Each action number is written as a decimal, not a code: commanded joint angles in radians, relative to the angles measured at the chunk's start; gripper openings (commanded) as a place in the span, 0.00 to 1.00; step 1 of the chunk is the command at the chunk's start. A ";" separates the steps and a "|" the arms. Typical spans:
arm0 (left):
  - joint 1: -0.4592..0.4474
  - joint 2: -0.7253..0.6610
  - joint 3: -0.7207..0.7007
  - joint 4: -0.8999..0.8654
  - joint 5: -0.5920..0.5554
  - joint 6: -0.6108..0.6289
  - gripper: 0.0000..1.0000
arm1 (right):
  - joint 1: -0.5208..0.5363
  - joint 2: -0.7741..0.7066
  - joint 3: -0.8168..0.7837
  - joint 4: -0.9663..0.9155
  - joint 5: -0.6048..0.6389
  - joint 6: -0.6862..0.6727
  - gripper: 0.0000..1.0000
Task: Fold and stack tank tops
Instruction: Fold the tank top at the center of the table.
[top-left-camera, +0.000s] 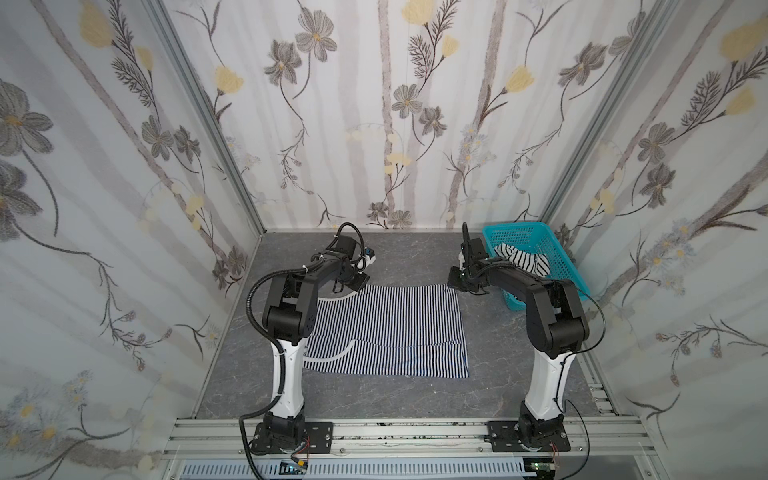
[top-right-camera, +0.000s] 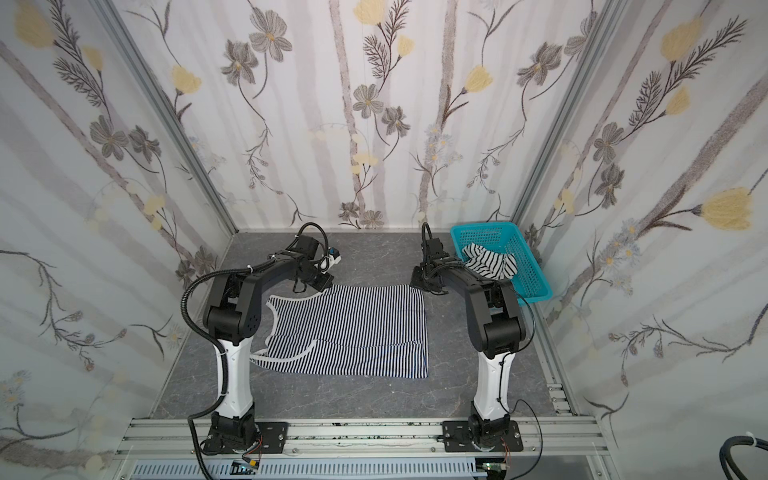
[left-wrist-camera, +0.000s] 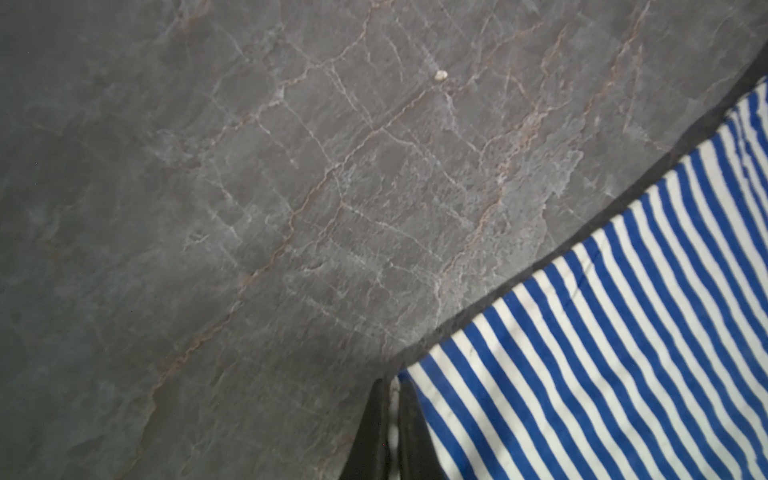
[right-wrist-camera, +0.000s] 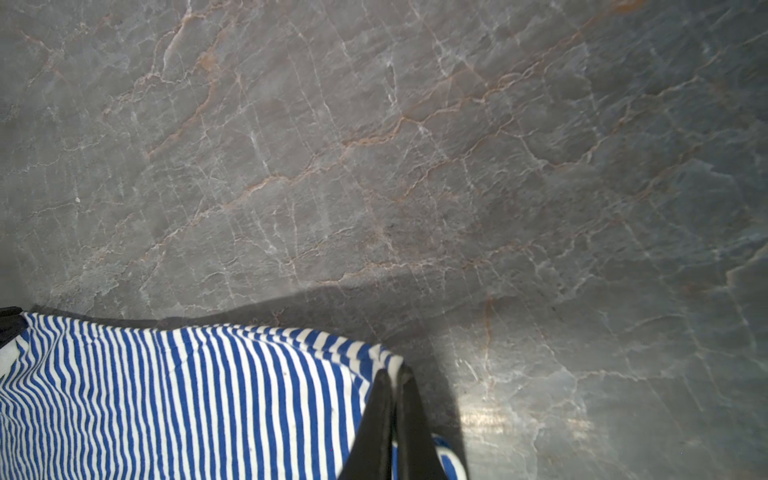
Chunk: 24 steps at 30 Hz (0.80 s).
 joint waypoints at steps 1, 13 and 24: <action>0.001 -0.042 -0.020 -0.017 0.009 0.006 0.00 | -0.001 -0.033 -0.018 0.036 0.006 -0.011 0.00; 0.004 -0.178 -0.101 -0.014 0.040 -0.006 0.00 | 0.001 -0.192 -0.175 0.076 -0.006 -0.008 0.00; -0.005 -0.356 -0.271 -0.011 0.029 0.008 0.00 | 0.030 -0.375 -0.368 0.104 -0.013 0.018 0.00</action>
